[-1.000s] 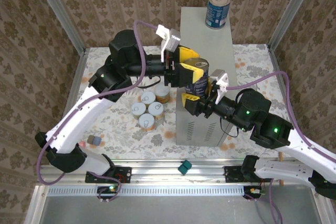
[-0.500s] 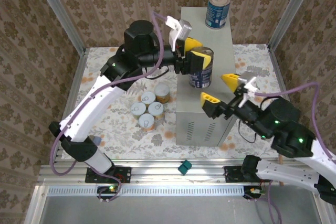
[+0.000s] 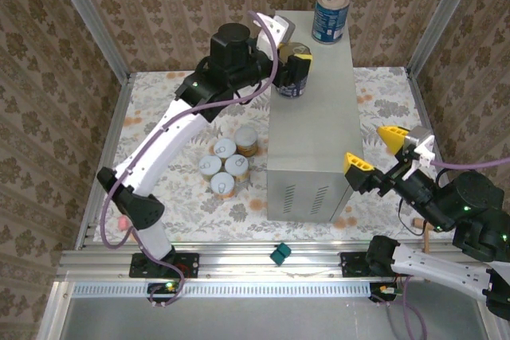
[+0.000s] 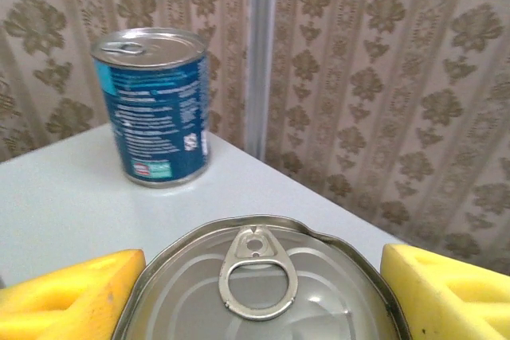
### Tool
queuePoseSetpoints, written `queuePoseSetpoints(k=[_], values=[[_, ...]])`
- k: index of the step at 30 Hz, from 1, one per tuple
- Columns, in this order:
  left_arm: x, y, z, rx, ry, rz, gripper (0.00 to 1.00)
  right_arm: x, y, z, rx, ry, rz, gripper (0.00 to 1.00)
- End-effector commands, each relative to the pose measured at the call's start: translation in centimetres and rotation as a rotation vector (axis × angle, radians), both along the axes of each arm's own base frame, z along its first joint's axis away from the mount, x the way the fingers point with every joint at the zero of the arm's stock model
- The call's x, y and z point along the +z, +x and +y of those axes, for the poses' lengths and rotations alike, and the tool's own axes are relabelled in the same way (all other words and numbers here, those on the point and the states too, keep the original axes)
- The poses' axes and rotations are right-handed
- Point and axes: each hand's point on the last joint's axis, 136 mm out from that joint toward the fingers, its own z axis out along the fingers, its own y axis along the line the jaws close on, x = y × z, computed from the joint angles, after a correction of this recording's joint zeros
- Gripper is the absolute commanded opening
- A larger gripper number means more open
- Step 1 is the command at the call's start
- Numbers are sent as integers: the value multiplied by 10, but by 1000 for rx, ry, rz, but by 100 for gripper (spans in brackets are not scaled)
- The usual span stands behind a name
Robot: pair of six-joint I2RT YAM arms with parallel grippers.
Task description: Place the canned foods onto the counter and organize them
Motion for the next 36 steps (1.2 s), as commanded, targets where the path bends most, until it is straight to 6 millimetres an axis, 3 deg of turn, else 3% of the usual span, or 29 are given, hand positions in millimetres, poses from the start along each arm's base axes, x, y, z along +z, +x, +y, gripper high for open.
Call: queuePoseSetpoints(k=[1,7,13,16,23,36], values=[[64,0,10,36,-115,-227,62,-3,-2,-13,-36,-18,-4,100],[55,0,2,14,-126,-244,70,-4,-3,-19,-45,-12,-6,100],[44,-2,2,19,-108,-225,91,-3,-5,-19,-40,-10,-8,100],[37,-2,4,32,-96,-216,96,-4,-4,-17,-36,-11,-5,100],[26,-9,12,25,-77,-184,100,-3,-4,-12,-20,-6,-3,100],[1,2,17,10,-88,-76,99,-3,-1,2,13,-15,11,100]])
